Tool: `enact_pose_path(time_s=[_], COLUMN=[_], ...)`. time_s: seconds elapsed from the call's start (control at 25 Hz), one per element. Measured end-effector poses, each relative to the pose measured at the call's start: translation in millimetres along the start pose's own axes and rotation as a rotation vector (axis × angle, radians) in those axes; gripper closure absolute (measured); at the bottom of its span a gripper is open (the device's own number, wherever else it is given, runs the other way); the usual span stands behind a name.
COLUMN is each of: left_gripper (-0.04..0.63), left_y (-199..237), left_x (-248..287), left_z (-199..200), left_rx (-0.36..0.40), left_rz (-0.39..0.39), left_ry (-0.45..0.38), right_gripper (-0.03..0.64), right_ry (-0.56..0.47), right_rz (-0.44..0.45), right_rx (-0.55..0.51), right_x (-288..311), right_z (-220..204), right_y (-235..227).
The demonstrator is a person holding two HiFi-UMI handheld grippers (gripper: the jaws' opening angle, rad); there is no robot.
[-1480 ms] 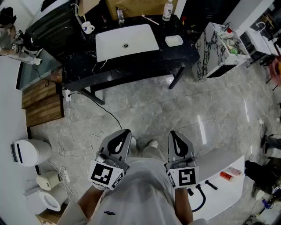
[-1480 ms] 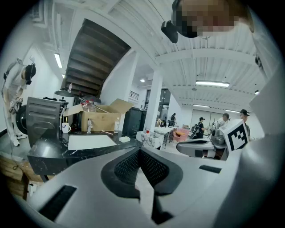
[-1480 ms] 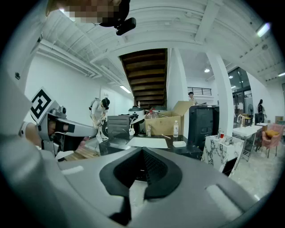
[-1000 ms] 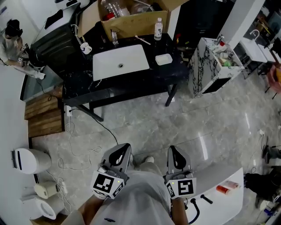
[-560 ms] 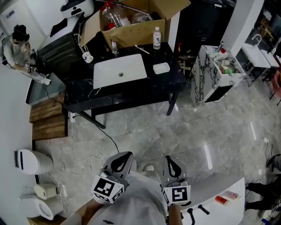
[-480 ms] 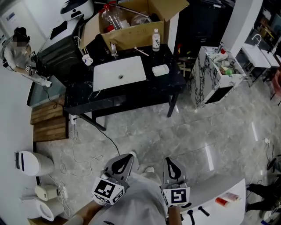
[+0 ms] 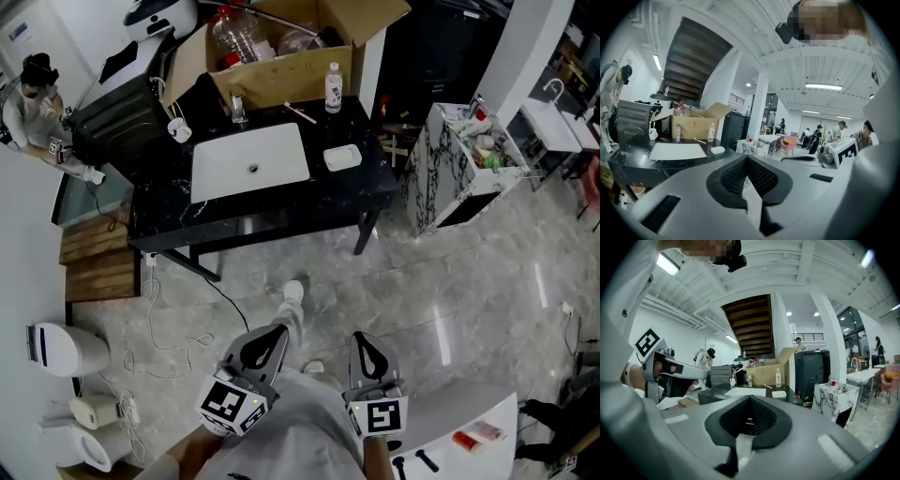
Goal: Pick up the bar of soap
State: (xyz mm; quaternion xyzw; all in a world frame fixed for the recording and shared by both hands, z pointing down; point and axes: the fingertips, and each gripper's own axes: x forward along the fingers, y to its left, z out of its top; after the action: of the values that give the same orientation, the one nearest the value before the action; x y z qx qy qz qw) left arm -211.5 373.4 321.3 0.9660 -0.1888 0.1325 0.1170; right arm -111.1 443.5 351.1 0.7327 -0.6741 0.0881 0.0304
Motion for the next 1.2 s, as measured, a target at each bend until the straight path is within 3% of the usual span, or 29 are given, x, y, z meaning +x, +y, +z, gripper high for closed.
enact_pose_path(time_s=[0.2, 0.48, 0.92, 1.0, 1.2], left_gripper=[0.595, 0.595, 0.595, 0.595, 0.595], left_y=[29, 93, 179, 196, 243], left_x=[39, 89, 176, 190, 227], left_z=[-3, 34, 106, 117, 131], left_rx=[-0.047, -0.019, -0.022, -0.016, -0.043], left_rz=[-0.019, -0.015, -0.085, -0.101, -0.117], left_ry=[0.007, -0.024, -0.069, -0.073, -0.066], right_gripper=[0.606, 0.606, 0.604, 0.558, 0.552], right_ry=[0.0, -0.037, -0.043, -0.058, -0.053], right_rz=[0.032, 0.022, -0.039, -0.051, -0.092], right_rx=[-0.008, 0.029, -0.007, -0.005, -0.009], right_x=[53, 117, 237, 260, 312], right_z=[15, 34, 82, 91, 103], right_y=[2, -23, -73, -83, -106])
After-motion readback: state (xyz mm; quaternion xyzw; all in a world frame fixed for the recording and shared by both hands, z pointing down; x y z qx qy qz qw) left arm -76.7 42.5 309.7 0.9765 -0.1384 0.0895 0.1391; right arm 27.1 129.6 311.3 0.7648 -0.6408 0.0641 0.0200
